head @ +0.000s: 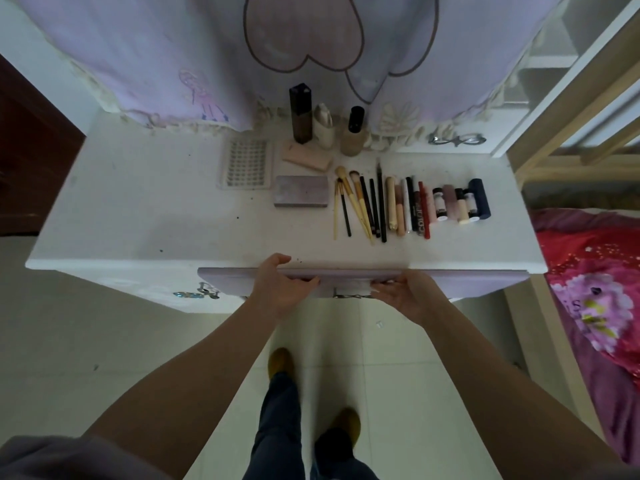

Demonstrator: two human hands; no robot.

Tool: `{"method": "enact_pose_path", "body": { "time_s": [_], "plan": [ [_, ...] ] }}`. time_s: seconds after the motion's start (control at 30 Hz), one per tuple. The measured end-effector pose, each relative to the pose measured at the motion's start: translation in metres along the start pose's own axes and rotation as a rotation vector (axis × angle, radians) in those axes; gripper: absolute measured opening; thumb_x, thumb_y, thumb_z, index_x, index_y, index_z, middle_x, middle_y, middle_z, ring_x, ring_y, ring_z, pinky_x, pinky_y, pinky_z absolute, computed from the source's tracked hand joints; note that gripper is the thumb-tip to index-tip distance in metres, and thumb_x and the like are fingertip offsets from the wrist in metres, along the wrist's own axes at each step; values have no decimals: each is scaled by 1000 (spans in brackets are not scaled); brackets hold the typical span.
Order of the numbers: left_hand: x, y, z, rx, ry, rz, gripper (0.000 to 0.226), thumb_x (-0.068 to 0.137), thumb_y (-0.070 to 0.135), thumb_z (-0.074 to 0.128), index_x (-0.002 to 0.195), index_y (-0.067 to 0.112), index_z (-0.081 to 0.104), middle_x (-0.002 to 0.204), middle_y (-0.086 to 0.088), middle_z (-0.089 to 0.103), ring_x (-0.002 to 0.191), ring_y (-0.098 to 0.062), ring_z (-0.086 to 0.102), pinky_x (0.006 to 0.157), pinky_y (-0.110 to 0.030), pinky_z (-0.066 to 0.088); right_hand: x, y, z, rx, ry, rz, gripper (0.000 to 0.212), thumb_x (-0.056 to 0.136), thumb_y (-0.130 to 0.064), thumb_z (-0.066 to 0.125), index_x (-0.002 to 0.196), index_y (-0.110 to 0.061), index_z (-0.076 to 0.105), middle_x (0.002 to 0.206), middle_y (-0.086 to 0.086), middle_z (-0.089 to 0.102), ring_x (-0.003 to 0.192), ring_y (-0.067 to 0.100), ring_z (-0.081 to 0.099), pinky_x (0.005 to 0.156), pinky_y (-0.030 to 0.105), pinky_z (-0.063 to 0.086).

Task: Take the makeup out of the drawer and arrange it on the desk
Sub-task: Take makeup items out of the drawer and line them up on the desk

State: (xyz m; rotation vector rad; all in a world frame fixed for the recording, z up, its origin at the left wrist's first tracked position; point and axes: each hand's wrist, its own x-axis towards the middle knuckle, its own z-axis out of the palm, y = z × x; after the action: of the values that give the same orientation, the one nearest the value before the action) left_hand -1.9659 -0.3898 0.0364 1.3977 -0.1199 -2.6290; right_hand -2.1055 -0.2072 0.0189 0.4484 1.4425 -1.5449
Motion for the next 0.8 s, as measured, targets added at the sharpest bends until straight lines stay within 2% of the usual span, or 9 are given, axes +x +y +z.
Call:
{"method": "enact_pose_path", "body": {
  "time_s": [0.1,0.17,0.23,0.33,0.4,0.5,0.6,0.7,0.8],
  "plan": [
    [-10,-7,3,397,23,-42,5,92,12,40,95,8,40,107,-17,46,115,-31,46,106,-42,36,-12,-5,-6,-337,-19,27,15,96,-7,42,101,-3,55,99,19,61,89,31,63,81,42,53],
    [-20,-13,13,828,47,-64,11,96,16,39,93,9,47,106,-15,58,108,-30,55,95,-42,44,-24,-17,-4,-674,-25,-15,16,97,-16,46,95,-6,59,99,15,64,84,26,62,76,37,50],
    [-34,-19,30,1067,12,25,18,96,18,41,101,7,54,97,-12,65,90,-25,63,80,-37,48,-35,-27,2,-1102,48,-249,25,99,-19,40,94,-4,60,94,13,63,81,24,59,74,35,48],
    [-46,-33,59,1341,-64,407,29,98,20,39,111,2,57,90,-10,65,84,-24,61,83,-35,46,-54,-21,4,-1446,317,-770,33,100,-28,32,112,-8,55,111,14,59,104,28,56,89,38,45],
    [-48,-43,67,1701,-79,767,33,99,23,37,117,2,55,103,-15,62,99,-29,57,89,-36,42,-63,-8,-1,-1572,464,-944,44,100,-33,34,139,-14,40,144,14,41,135,29,35,111,49,26],
    [-43,-57,62,2224,32,1241,47,99,33,34,140,12,35,138,-12,44,130,-27,37,111,-46,24,-75,5,-10,-1609,600,-1102,55,96,-36,43,145,-15,33,153,16,27,143,32,20,111,61,15],
    [-34,-69,58,2478,61,1379,59,98,44,29,149,18,15,155,-7,19,145,-21,11,113,-55,-1,-85,10,-19,-1655,663,-1046,59,96,-45,38,147,-16,29,154,15,23,144,33,15,111,64,12],
    [-29,-78,58,2521,-31,1535,63,89,45,53,141,13,39,145,-15,41,136,-30,36,106,-65,21,-87,21,-32,-1645,732,-844,63,97,-53,23,151,-25,5,159,7,0,142,24,-16,111,58,-13],
    [-22,-82,53,2565,-213,1615,62,83,50,57,133,14,52,135,-13,53,126,-28,49,99,-65,33,-91,37,-34,-1617,849,-661,63,96,-56,17,150,-29,-4,159,4,-9,141,23,-22,106,57,-23]
  ]
}}
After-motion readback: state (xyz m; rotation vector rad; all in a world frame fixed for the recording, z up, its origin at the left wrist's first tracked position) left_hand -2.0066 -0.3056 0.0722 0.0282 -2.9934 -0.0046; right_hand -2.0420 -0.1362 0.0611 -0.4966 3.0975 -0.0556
